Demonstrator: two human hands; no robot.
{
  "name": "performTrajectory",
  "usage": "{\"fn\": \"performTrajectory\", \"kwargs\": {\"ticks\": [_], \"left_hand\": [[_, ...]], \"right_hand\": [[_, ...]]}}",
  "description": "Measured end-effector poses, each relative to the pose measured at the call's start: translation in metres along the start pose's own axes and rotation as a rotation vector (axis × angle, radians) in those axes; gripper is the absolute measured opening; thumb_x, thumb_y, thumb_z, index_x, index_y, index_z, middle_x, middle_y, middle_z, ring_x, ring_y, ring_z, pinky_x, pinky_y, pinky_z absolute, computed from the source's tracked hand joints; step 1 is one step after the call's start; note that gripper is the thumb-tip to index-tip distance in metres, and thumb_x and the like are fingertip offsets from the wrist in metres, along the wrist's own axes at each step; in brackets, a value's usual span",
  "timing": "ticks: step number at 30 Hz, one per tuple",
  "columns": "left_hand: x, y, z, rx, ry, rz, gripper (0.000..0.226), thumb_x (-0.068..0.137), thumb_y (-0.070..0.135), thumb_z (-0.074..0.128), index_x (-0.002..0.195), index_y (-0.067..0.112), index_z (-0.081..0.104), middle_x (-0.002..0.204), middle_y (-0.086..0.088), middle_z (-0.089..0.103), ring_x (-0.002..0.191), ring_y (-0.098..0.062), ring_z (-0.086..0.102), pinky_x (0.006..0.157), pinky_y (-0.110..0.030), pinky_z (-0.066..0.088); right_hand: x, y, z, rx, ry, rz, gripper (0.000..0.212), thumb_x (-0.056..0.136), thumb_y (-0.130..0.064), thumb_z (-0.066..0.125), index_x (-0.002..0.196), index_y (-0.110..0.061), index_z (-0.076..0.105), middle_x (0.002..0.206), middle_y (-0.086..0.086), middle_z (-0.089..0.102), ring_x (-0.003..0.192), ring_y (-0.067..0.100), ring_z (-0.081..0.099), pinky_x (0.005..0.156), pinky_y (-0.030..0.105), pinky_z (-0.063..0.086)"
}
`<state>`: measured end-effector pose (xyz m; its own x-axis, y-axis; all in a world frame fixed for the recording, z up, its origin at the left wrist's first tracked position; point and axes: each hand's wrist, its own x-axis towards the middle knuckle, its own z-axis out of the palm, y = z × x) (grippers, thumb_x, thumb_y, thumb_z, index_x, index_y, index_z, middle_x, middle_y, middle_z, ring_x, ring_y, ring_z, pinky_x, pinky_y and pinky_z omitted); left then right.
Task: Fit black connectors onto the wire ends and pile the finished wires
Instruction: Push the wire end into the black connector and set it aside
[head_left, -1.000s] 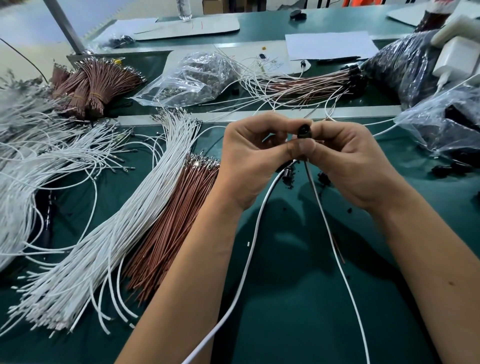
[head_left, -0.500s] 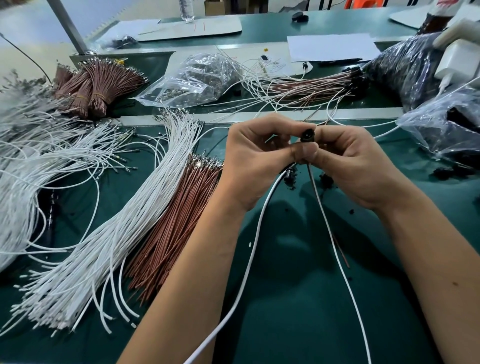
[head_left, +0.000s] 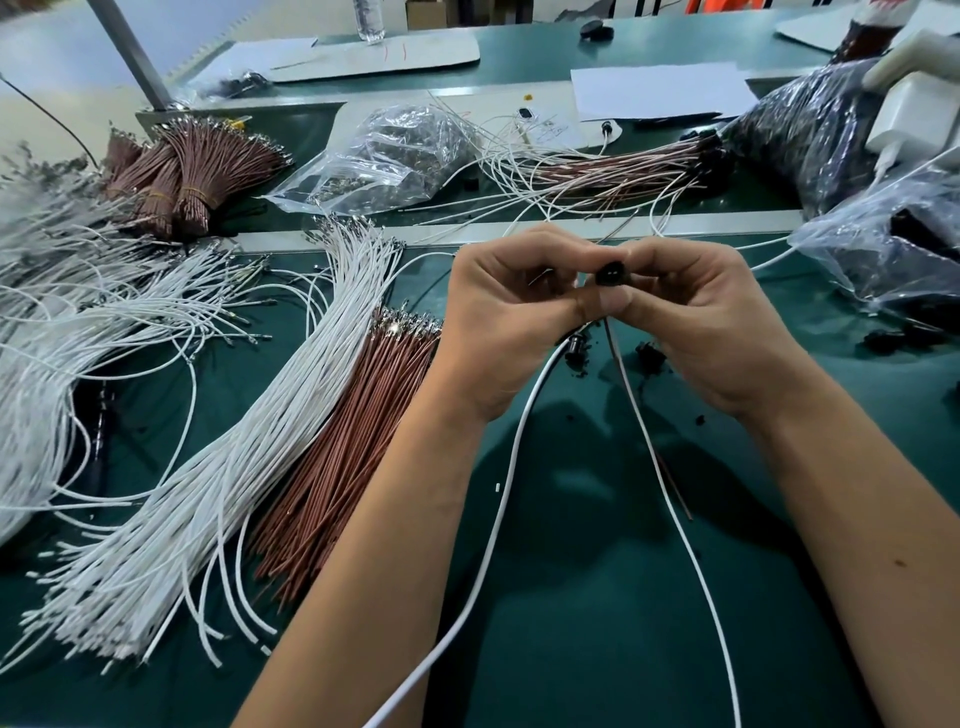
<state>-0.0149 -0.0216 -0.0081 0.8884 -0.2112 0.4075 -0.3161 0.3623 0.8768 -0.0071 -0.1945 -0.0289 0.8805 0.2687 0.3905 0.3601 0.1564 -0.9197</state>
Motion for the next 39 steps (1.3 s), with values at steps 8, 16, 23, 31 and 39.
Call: {"fn": "performTrajectory", "kwargs": {"ticks": [8,16,23,31,39], "left_hand": [[0.0,-0.0046,-0.0013,0.099,0.024,0.028,0.029,0.073,-0.009,0.082,0.099,0.0,0.074,0.097,-0.027,0.072,0.094,-0.061,0.057,0.085,-0.067,0.048],[0.0036,-0.0013,-0.0014,0.198,0.045,0.092,0.028,0.068,-0.005,0.088,0.093,0.0,0.077,0.077,-0.017,0.066,0.069,-0.049,0.048,0.059,-0.059,0.041],[0.004,0.0018,0.0021,0.218,0.026,0.114,0.027,0.064,-0.006,0.089,0.088,-0.003,0.076,0.075,-0.017,0.064,0.064,-0.046,0.045,0.055,-0.058,0.037],[0.0015,0.0012,0.0004,0.182,0.022,0.139,0.033,0.065,-0.007,0.088,0.094,0.003,0.075,0.074,-0.011,0.065,0.067,-0.051,0.048,0.058,-0.064,0.041],[0.0007,-0.0036,0.0025,0.171,0.077,0.129,0.032,0.064,-0.009,0.088,0.092,-0.002,0.076,0.071,-0.026,0.059,0.065,-0.054,0.043,0.056,-0.063,0.038]], "right_hand": [[0.0001,0.0003,-0.0004,0.039,0.009,0.0,0.028,0.074,-0.036,0.089,0.088,-0.018,0.074,0.092,0.002,0.07,0.09,0.018,0.068,0.088,0.031,0.054],[0.0003,0.0025,-0.0032,0.044,-0.06,-0.055,0.006,0.082,-0.014,0.08,0.088,-0.016,0.077,0.093,-0.003,0.074,0.094,0.015,0.068,0.088,0.027,0.052],[0.0008,0.001,-0.0065,0.003,-0.064,-0.06,0.013,0.08,-0.007,0.077,0.088,-0.018,0.08,0.092,-0.002,0.075,0.093,0.017,0.068,0.089,0.03,0.054],[-0.0008,0.0031,-0.0047,-0.087,-0.002,-0.068,0.033,0.082,-0.01,0.076,0.104,0.013,0.069,0.101,0.038,0.065,0.098,0.033,0.062,0.093,0.047,0.051],[-0.002,0.0008,-0.0012,-0.144,0.009,-0.071,0.033,0.083,-0.001,0.071,0.114,0.006,0.065,0.096,0.014,0.067,0.088,0.018,0.064,0.083,0.028,0.054]]}}
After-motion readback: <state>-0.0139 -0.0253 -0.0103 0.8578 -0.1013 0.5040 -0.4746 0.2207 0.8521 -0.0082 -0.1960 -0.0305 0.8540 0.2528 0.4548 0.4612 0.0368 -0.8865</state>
